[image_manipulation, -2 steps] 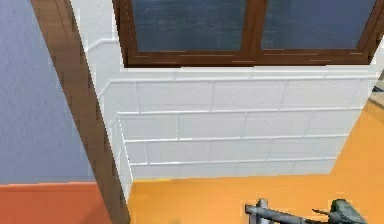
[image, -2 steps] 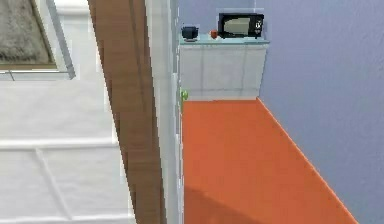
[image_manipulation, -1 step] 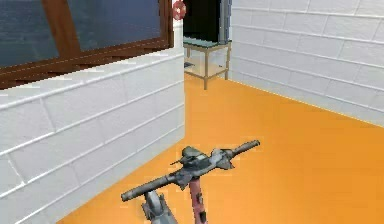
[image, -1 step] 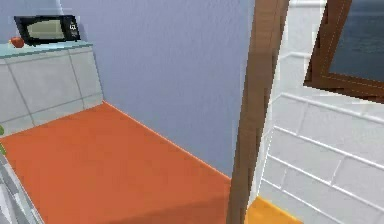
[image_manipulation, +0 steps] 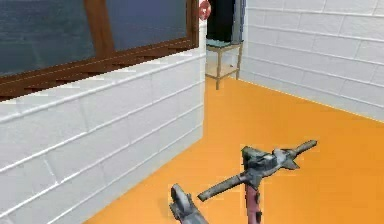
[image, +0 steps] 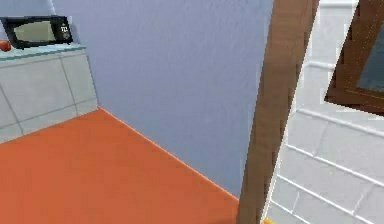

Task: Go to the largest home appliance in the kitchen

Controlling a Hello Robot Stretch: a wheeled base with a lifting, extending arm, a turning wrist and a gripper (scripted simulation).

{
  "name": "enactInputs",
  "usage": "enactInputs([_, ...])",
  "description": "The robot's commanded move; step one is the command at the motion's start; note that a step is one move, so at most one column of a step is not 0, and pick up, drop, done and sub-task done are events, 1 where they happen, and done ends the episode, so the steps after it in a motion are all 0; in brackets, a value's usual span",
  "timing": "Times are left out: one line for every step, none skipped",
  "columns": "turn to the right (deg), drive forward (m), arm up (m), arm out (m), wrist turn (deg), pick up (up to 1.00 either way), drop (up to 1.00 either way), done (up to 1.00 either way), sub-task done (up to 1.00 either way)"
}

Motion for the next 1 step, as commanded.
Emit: enactInputs([-36.0, 0.00, 0.00, 0.00, 0.0, 0.00, 0.00, 0.00, 0.00])
